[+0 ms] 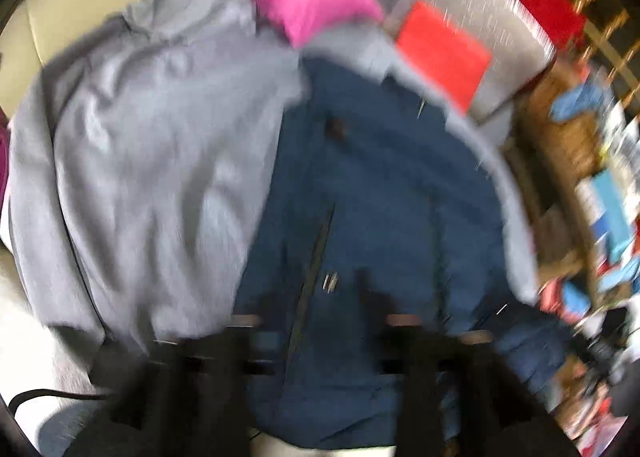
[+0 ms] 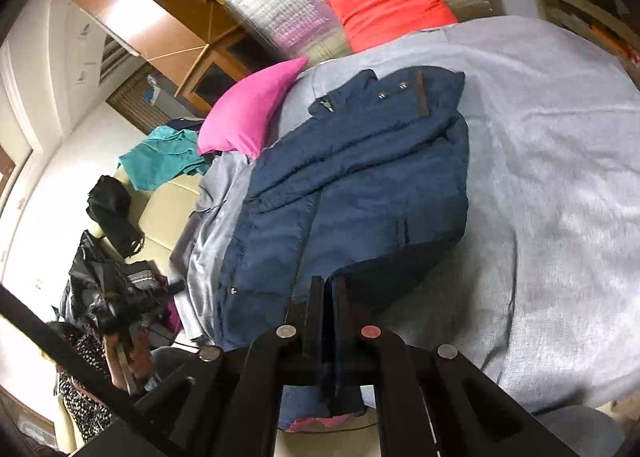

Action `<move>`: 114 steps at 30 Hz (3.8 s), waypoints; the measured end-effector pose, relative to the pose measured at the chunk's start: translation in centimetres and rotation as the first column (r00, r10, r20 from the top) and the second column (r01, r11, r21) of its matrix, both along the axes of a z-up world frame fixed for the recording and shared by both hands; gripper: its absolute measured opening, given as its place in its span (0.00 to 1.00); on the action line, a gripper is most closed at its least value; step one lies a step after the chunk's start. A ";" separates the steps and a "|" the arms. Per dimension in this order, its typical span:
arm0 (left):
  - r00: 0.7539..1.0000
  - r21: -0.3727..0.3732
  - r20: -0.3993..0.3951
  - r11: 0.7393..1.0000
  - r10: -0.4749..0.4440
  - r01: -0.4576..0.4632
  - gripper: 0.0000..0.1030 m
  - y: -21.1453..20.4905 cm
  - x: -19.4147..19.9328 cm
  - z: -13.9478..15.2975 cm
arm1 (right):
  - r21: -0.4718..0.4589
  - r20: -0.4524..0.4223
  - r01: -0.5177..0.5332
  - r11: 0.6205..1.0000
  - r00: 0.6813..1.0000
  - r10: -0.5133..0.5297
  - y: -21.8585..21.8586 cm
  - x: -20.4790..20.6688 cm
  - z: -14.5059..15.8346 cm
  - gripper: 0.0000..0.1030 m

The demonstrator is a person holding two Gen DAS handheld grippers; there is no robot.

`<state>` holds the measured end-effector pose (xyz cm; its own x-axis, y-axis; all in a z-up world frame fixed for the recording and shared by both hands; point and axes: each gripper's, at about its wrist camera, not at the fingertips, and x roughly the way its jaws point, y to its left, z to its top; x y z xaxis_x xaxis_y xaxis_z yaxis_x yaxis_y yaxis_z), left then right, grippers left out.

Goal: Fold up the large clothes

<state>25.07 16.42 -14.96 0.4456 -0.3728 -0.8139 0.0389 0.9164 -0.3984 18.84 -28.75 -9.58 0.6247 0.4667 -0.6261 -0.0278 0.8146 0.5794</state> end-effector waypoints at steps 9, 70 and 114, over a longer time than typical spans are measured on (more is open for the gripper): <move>0.991 0.264 -0.127 0.962 -0.041 0.073 0.70 -2.4 0.2 -4.6 | -0.170 -0.095 0.052 0.984 0.993 -0.069 0.5 0.1 -3.9 0.09; 0.997 -0.455 0.043 0.890 0.070 -0.043 0.07 -0.3 24.4 6.0 | 0.077 0.013 0.012 0.997 1.000 -0.013 -8.4 21.9 3.8 0.04; 1.000 -0.002 -0.016 1.000 0.027 -0.027 0.11 -2.9 22.5 2.6 | -0.288 -0.087 0.077 0.954 0.991 -0.106 -7.3 25.5 -2.8 0.08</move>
